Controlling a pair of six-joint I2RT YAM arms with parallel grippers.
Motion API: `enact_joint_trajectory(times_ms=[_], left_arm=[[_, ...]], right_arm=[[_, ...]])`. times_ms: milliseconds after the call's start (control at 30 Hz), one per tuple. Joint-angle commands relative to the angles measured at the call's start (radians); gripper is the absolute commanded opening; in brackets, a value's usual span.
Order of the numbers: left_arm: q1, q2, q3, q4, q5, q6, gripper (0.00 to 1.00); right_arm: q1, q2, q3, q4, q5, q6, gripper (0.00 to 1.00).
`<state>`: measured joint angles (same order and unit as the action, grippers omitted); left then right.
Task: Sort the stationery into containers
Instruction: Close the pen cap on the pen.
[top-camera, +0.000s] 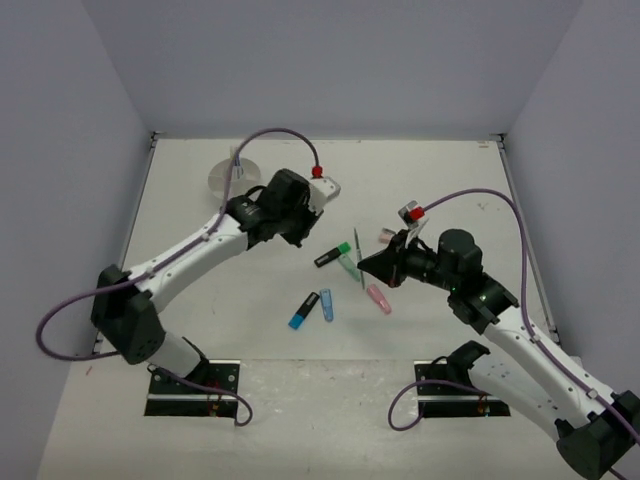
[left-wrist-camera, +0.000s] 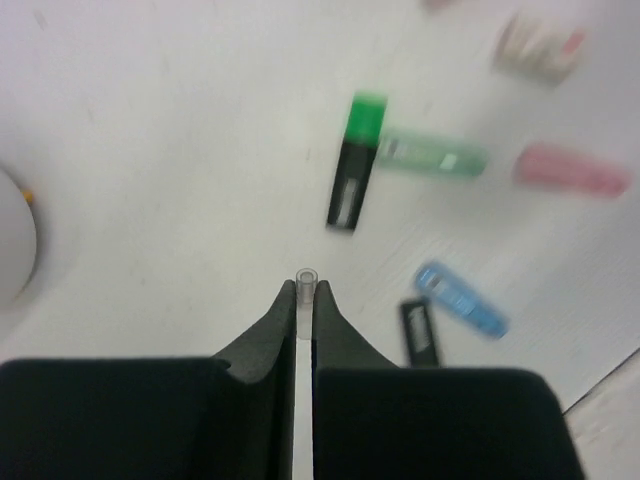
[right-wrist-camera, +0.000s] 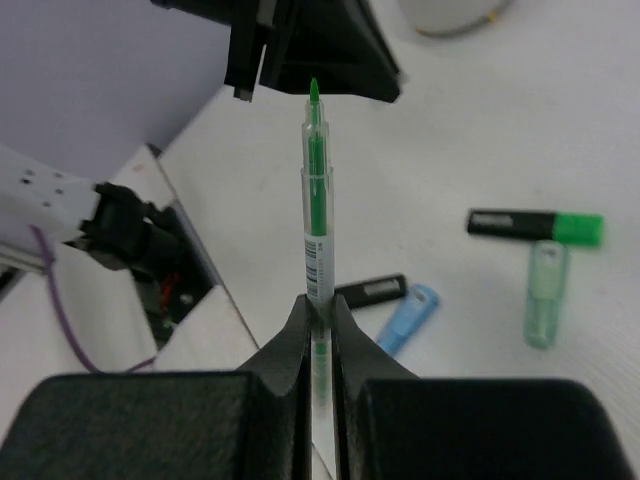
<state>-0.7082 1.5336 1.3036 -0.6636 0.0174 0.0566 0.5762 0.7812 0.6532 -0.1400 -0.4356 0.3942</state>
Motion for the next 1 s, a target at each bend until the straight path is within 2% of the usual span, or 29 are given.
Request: enact_joint_trajectory(times_ms=[0, 100, 167, 233, 433, 600, 967], left_arm=[[0.012, -0.276, -0.087, 0.412, 0.165, -0.381, 0.0], [0.039, -0.353, -0.205, 0.665, 0.253, -0.52, 0.0], [0.047, -0.366, -0.229, 0.726, 0.287, -0.541, 0.0], [0.055, -0.423, -0.295, 0.893, 0.455, -0.592, 0.0], [0.059, -0.455, -0.305, 0.899, 0.499, -0.601, 0.0], [0.059, -0.462, -0.328, 0.927, 0.517, -0.635, 0.0], [0.058, -0.462, -0.323, 0.913, 0.488, -0.609, 0.0]], right_arm=[[0.004, -0.015, -0.072, 0.395, -0.347, 0.168, 0.0], [0.019, 0.007, -0.11, 0.521, -0.355, 0.255, 0.0], [0.024, 0.007, -0.11, 0.522, -0.343, 0.252, 0.0], [0.045, 0.096, -0.017, 0.417, -0.286, 0.196, 0.0], [0.056, 0.16, 0.039, 0.378, -0.261, 0.17, 0.0], [0.057, 0.162, 0.06, 0.329, -0.201, 0.147, 0.0], [0.057, 0.123, 0.054, 0.307, -0.18, 0.134, 0.0]])
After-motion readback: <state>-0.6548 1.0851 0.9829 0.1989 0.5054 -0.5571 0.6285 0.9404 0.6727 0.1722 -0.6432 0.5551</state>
